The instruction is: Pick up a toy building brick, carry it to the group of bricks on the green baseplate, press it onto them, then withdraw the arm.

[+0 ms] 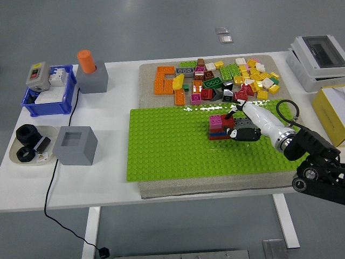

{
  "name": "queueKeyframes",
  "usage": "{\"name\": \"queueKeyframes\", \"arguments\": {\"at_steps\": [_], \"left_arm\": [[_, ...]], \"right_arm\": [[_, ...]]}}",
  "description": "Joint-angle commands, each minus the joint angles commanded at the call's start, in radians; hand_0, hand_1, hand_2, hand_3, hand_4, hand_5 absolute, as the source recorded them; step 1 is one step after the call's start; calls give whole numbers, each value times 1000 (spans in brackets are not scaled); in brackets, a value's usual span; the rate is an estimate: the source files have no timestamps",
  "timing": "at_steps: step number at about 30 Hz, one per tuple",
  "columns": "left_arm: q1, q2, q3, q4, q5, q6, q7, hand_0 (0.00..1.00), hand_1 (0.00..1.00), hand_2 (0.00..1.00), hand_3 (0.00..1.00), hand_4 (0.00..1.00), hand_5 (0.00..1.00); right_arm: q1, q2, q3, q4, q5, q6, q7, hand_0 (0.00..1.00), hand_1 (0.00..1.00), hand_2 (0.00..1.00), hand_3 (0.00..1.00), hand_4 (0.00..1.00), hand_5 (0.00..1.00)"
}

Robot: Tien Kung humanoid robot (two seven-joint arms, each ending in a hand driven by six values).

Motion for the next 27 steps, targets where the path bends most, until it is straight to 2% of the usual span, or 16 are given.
{"name": "queueKeyframes", "arguments": {"at_steps": [27], "left_arm": [[-1, 1, 6, 1, -3, -2, -7, 818, 797, 754, 757, 856, 574]], "right_arm": [[-2, 17, -7, -40, 59, 4, 31, 973, 998, 998, 615, 653, 384]]}}
